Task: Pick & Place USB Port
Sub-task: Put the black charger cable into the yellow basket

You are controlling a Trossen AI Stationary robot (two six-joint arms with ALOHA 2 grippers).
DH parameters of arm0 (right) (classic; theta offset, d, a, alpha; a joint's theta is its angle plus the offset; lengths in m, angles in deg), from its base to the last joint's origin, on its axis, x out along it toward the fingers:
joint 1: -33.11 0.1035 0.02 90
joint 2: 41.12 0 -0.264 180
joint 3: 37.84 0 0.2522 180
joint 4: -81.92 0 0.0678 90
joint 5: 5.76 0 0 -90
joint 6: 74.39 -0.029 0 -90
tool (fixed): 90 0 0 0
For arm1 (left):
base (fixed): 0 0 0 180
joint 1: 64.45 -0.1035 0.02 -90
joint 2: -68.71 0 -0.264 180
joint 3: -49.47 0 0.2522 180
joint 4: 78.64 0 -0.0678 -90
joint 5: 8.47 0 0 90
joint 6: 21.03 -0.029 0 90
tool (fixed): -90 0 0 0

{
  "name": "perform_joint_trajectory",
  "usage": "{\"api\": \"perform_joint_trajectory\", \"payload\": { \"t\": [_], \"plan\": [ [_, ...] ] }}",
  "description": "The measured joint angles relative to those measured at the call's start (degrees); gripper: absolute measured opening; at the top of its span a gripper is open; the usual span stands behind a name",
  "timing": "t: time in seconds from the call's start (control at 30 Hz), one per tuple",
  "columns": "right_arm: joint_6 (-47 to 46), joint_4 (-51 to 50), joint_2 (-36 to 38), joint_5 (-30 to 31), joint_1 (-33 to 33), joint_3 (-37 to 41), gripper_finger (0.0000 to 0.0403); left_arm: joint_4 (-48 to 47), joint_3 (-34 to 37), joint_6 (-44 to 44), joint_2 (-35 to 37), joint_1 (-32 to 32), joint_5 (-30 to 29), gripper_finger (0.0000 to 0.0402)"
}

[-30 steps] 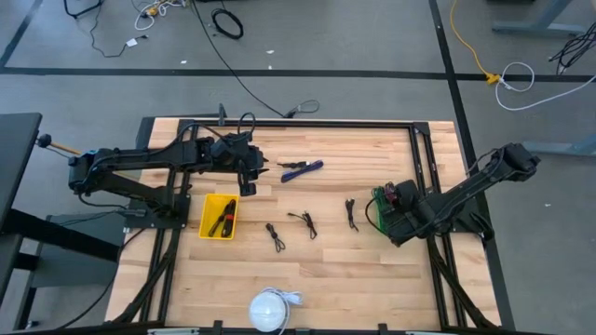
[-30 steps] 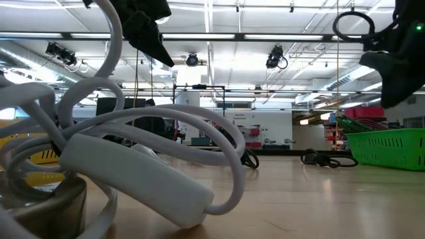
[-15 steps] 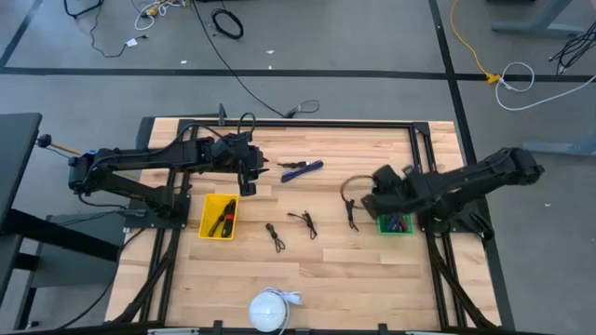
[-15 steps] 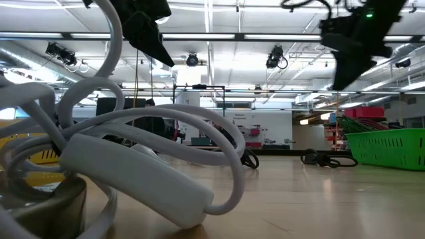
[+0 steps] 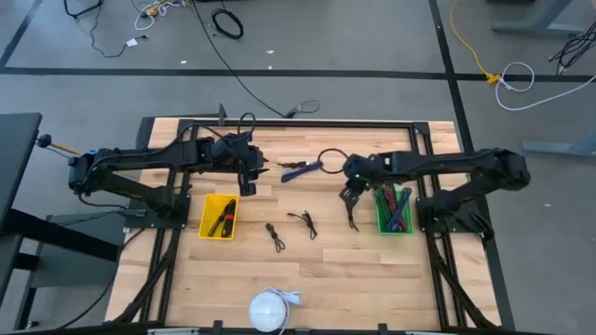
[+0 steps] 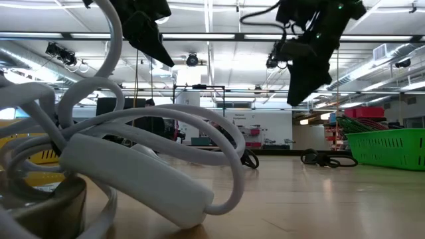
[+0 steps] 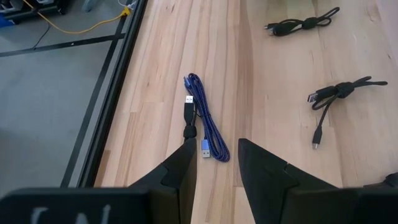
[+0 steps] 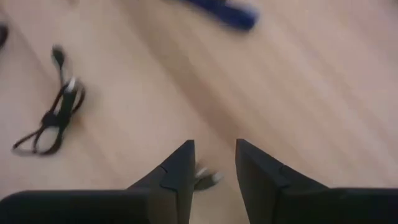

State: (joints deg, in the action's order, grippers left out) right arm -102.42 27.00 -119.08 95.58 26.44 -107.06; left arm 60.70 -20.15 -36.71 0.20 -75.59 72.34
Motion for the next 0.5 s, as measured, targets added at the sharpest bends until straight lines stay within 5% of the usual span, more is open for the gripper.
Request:
{"api": "perform_joint_trajectory", "payload": {
  "t": [0.13,0.5],
  "plan": [
    [-2.53,-0.50,-4.60,-4.63,0.86,0.00,0.0119,0.00,0.00,-0.03,0.00,0.00,0.00,0.0122],
    [-11.10,-2.11,-12.12,-4.97,5.41,0.02,0.0119,0.02,0.00,-0.10,0.00,0.00,0.00,0.0122]
  ]
}}
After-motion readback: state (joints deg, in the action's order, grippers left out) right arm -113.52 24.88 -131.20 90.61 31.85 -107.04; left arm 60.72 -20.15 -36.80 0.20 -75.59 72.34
